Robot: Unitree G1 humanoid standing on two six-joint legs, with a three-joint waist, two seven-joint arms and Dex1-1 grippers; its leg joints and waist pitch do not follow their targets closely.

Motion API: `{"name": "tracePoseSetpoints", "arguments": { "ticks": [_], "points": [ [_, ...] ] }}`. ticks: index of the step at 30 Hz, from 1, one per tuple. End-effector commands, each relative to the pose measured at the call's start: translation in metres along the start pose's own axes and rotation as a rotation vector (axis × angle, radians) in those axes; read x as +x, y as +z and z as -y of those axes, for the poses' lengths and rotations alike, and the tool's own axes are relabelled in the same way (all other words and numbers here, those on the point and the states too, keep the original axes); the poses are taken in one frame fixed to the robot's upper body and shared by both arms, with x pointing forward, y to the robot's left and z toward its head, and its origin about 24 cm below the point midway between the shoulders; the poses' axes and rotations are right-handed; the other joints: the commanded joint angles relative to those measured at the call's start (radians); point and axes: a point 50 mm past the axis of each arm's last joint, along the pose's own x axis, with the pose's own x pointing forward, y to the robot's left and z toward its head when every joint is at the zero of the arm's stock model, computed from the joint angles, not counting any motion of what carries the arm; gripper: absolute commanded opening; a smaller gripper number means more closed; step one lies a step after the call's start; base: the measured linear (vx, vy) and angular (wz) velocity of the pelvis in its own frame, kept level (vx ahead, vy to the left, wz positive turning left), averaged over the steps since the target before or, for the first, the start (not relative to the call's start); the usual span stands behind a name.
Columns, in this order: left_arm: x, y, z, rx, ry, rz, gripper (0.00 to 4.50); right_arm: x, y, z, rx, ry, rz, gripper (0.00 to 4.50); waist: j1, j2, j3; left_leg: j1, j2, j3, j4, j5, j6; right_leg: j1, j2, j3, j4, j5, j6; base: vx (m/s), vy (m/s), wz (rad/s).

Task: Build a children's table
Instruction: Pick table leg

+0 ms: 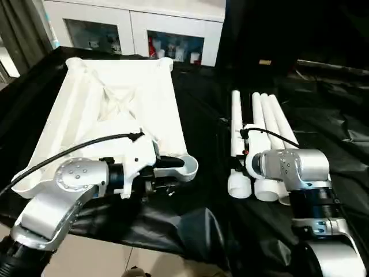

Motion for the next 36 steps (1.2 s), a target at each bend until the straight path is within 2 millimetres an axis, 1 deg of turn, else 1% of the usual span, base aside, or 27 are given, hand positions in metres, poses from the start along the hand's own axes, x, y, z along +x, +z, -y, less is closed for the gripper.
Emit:
{"name": "tracePoseSetpoints", "arguments": {
  "ticks": [1,2,4,5,10,11,12,14,15,16,17,18,19,20,21,22,23,24,25,26,27,28,29,30,32,34,36],
  "points": [
    [0.001,0.003,0.000,0.025,-0.017,-0.006,3.08,0.001,-0.001,0.003,0.025,-0.002,-0.005,2.50,0.005,0.018,-0.080,0.002,0.045,-0.015,-0.070,-0.090,-0.063,0.060,-0.084,0.065,-0.070,-0.060,-0.151,0.000,0.000,0.00],
    [0.001,0.003,0.000,0.024,-0.016,-0.003,3.36,0.001,-0.001,0.003,0.027,-0.001,-0.004,2.30,0.006,0.018,-0.080,0.002,0.046,-0.016,-0.070,-0.084,-0.061,0.061,-0.083,0.065,-0.069,-0.053,-0.153,0.000,0.000,0.00],
    [0.001,0.003,0.000,0.025,-0.009,0.009,3.36,0.001,-0.001,0.004,0.035,0.000,0.002,2.30,0.006,0.020,-0.081,0.002,0.046,-0.016,-0.069,-0.085,-0.061,0.060,-0.083,0.065,-0.069,-0.045,-0.155,0.000,0.000,0.00],
    [0.000,0.004,-0.001,0.028,0.000,0.018,3.50,0.000,0.000,0.004,0.043,0.003,0.008,2.18,0.006,0.020,-0.081,0.002,0.046,-0.016,-0.069,-0.085,-0.062,0.061,-0.083,0.065,-0.069,-0.042,-0.157,0.000,0.000,0.00],
    [0.000,0.007,-0.008,0.005,0.048,0.075,3.91,-0.006,0.007,0.006,0.075,0.026,0.060,1.97,0.005,0.022,-0.083,0.002,0.045,-0.015,-0.068,-0.088,-0.062,0.062,-0.082,0.065,-0.068,-0.028,-0.163,0.000,0.000,0.00],
    [-0.001,0.009,-0.011,-0.006,0.070,0.103,3.96,-0.010,0.013,0.006,0.085,0.044,0.111,1.94,0.006,0.025,-0.083,0.002,0.045,-0.016,-0.067,-0.086,-0.062,0.062,-0.082,0.064,-0.067,-0.024,-0.166,0.000,0.000,0.00],
    [-0.001,0.009,-0.011,-0.006,0.070,0.103,4.03,-0.010,0.013,0.006,0.085,0.044,0.111,1.92,0.007,0.023,-0.084,0.002,0.045,-0.015,-0.067,-0.089,-0.062,0.063,-0.082,0.064,-0.067,-0.019,-0.169,0.000,0.000,0.00],
    [0.000,0.016,-0.020,-0.022,0.144,0.166,4.27,-0.022,0.029,0.004,0.108,0.120,0.268,1.90,0.007,0.026,-0.083,0.002,0.045,-0.016,-0.067,-0.096,-0.061,0.062,-0.082,0.064,-0.068,-0.024,-0.167,0.000,0.000,0.00],
    [0.000,0.016,-0.020,-0.022,0.144,0.166,4.34,-0.022,0.029,0.004,0.108,0.120,0.268,1.90,0.009,0.022,-0.085,0.001,0.046,-0.014,-0.064,-0.099,-0.057,0.065,-0.084,0.065,-0.069,-0.015,-0.169,0.000,0.000,0.00],
    [0.003,0.021,-0.031,-0.053,0.221,0.196,4.36,-0.032,0.038,0.001,0.106,0.210,0.370,1.89,0.010,0.025,-0.086,0.000,0.046,-0.016,-0.065,-0.084,-0.049,0.066,-0.081,0.063,-0.064,0.001,-0.171,0.000,0.000,0.00],
    [0.008,0.028,-0.048,-0.104,0.338,0.254,4.39,-0.045,0.044,-0.004,0.090,0.317,0.476,1.89,0.011,0.024,-0.085,-0.002,0.044,-0.014,-0.064,-0.087,-0.045,0.066,-0.080,0.064,-0.066,0.006,-0.165,0.000,0.000,0.00],
    [0.014,0.039,-0.069,-0.222,0.470,0.321,4.39,-0.060,0.048,-0.008,0.061,0.455,0.568,1.89,0.020,0.024,-0.087,0.007,0.047,-0.012,-0.058,-0.110,-0.034,0.062,-0.084,0.064,-0.071,-0.003,-0.167,0.000,0.000,0.00],
    [0.016,0.041,-0.073,-0.256,0.489,0.331,4.48,-0.062,0.048,-0.008,0.056,0.479,0.572,1.89,0.030,0.022,-0.090,0.006,0.048,-0.013,-0.055,-0.117,-0.023,0.066,-0.085,0.063,-0.070,0.001,-0.179,0.000,0.000,0.00],
    [0.016,0.042,-0.075,-0.271,0.497,0.336,4.50,-0.064,0.048,-0.009,0.054,0.490,0.575,1.89,0.028,0.017,-0.089,-0.005,0.047,-0.019,-0.059,-0.084,-0.008,0.075,-0.086,0.061,-0.066,0.020,-0.179,0.000,0.000,0.00],
    [0.019,0.050,-0.084,-0.376,0.503,0.406,4.50,-0.071,0.046,-0.010,0.038,0.572,0.579,1.89,0.029,0.012,-0.088,-0.007,0.048,-0.021,-0.060,-0.067,-0.004,0.076,-0.087,0.060,-0.066,0.024,-0.176,0.000,0.000,0.00],
    [0.023,0.060,-0.090,-0.491,0.467,0.501,4.50,-0.082,0.044,-0.013,0.019,0.682,0.597,1.88,0.030,0.007,-0.087,-0.004,0.042,-0.014,-0.054,-0.075,0.002,0.074,-0.086,0.059,-0.071,-0.008,-0.182,0.000,0.000,0.00],
    [0.026,0.066,-0.093,-0.548,0.439,0.552,4.50,-0.088,0.042,-0.015,0.007,0.741,0.608,1.88,0.035,0.006,-0.087,-0.008,0.038,-0.013,-0.051,-0.067,0.009,0.079,-0.088,0.061,-0.075,-0.015,-0.184,0.000,0.000,0.00],
    [0.026,0.068,-0.093,-0.562,0.432,0.565,4.50,-0.090,0.042,-0.015,0.004,0.755,0.611,1.88,0.039,0.007,-0.089,-0.009,0.038,-0.013,-0.049,-0.052,0.023,0.076,-0.087,0.061,-0.074,-0.008,-0.191,0.000,0.000,0.00],
    [0.032,0.077,-0.093,-0.606,0.379,0.616,4.50,-0.097,0.040,-0.017,-0.005,0.820,0.624,1.88,0.037,-0.002,-0.091,-0.014,0.041,-0.017,-0.052,-0.035,0.029,0.078,-0.085,0.056,-0.071,-0.009,-0.188,0.000,0.000,0.00],
    [0.037,0.086,-0.091,-0.617,0.325,0.653,4.50,-0.103,0.039,-0.017,-0.011,0.873,0.635,1.88,0.041,0.001,-0.093,-0.011,0.040,-0.015,-0.049,-0.032,0.035,0.074,-0.087,0.056,-0.074,-0.015,-0.186,0.000,0.000,0.00],
    [0.042,0.094,-0.088,-0.627,0.280,0.678,4.50,-0.107,0.039,-0.018,-0.017,0.904,0.642,1.88,0.043,0.000,-0.092,-0.011,0.041,-0.014,-0.048,-0.026,0.044,0.074,-0.089,0.057,-0.077,-0.030,-0.186,0.000,0.000,0.00],
    [0.042,0.094,-0.088,-0.627,0.279,0.678,4.50,-0.107,0.039,-0.018,-0.017,0.905,0.642,1.88,0.047,0.002,-0.094,-0.009,0.044,-0.014,-0.047,-0.020,0.047,0.070,-0.088,0.057,-0.075,-0.022,-0.191,0.000,0.000,0.00],
    [0.049,0.104,-0.085,-0.643,0.228,0.700,4.50,-0.111,0.038,-0.018,-0.029,0.944,0.652,1.88,0.046,-0.001,-0.092,-0.012,0.044,-0.014,-0.048,-0.020,0.048,0.070,-0.086,0.055,-0.075,-0.025,-0.189,0.000,0.000,0.00],
    [0.052,0.107,-0.083,-0.649,0.206,0.700,4.50,-0.112,0.037,-0.019,-0.033,0.957,0.659,1.88,0.048,-0.001,-0.092,-0.011,0.044,-0.013,-0.046,-0.026,0.049,0.069,-0.087,0.055,-0.078,-0.035,-0.187,0.000,0.000,0.00],
    [0.057,0.110,-0.081,-0.660,0.188,0.691,4.50,-0.114,0.037,-0.019,-0.034,0.975,0.665,1.88,0.056,0.004,-0.088,-0.010,0.044,-0.014,-0.049,-0.047,0.042,0.068,-0.089,0.055,-0.088,-0.111,-0.160,0.000,0.000,0.00],
    [0.062,0.110,-0.081,-0.687,0.189,0.655,4.50,-0.117,0.036,-0.020,-0.041,0.998,0.670,1.88,0.058,0.005,-0.088,-0.009,0.044,-0.015,-0.050,-0.055,0.033,0.067,-0.089,0.055,-0.091,-0.142,-0.140,0.000,0.000,0.00],
    [0.063,0.110,-0.081,-0.693,0.191,0.645,4.50,-0.117,0.036,-0.020,-0.044,1.002,0.670,1.88,0.057,0.002,-0.088,-0.012,0.043,-0.017,-0.052,-0.056,0.025,0.068,-0.087,0.053,-0.093,-0.156,-0.121,0.000,0.000,0.00]
  ]
}}
